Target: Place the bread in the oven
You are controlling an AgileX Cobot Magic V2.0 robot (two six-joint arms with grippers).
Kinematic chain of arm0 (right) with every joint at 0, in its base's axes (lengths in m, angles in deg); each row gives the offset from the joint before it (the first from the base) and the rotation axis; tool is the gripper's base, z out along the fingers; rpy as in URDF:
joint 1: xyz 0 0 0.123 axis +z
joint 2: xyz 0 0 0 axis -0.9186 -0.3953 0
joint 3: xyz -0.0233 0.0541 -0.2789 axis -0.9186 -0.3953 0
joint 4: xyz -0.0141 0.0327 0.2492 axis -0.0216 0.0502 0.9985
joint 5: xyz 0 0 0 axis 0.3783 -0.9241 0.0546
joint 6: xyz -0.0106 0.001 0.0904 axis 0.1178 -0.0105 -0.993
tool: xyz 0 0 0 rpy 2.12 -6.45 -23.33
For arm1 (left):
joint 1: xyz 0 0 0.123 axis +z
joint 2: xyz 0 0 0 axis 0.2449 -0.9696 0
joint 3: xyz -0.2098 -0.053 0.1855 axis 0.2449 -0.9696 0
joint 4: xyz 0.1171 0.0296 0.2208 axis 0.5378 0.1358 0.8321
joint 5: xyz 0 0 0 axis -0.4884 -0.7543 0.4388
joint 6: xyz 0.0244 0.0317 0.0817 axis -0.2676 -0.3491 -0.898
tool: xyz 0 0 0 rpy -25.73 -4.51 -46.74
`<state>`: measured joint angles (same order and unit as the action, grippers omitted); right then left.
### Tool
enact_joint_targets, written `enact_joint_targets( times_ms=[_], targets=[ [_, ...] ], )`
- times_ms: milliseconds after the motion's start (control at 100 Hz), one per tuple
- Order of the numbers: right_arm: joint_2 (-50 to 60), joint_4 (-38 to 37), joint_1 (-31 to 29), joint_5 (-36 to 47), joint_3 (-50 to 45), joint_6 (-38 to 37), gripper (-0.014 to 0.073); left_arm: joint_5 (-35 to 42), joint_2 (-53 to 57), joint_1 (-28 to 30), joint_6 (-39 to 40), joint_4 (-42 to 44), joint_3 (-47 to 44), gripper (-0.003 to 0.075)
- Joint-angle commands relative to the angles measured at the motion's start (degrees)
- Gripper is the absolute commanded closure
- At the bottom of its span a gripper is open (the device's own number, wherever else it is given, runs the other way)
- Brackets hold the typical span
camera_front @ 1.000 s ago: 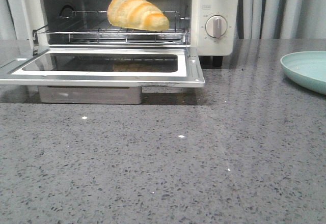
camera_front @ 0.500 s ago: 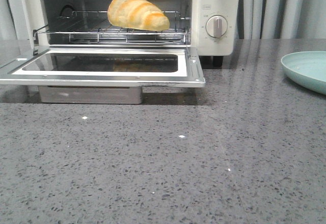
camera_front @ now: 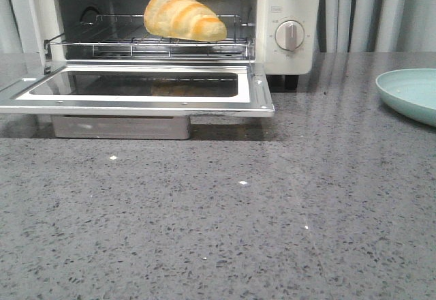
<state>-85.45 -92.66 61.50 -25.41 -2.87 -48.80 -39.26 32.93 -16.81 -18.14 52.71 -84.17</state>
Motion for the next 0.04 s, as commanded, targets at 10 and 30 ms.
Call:
enact_joint_targets(
  times_ms=[10, 30],
  targets=[
    [1.2, -0.1, 0.1, 1.1, -1.4, 0.4, 0.0669, 3.5, 1.5, -0.3, 0.1, -0.7, -1.4, 0.0741],
    [1.2, -0.1, 0.1, 1.1, -1.4, 0.4, 0.0669, 3.5, 1.5, -0.3, 0.1, -0.7, -1.4, 0.0741]
  ],
)
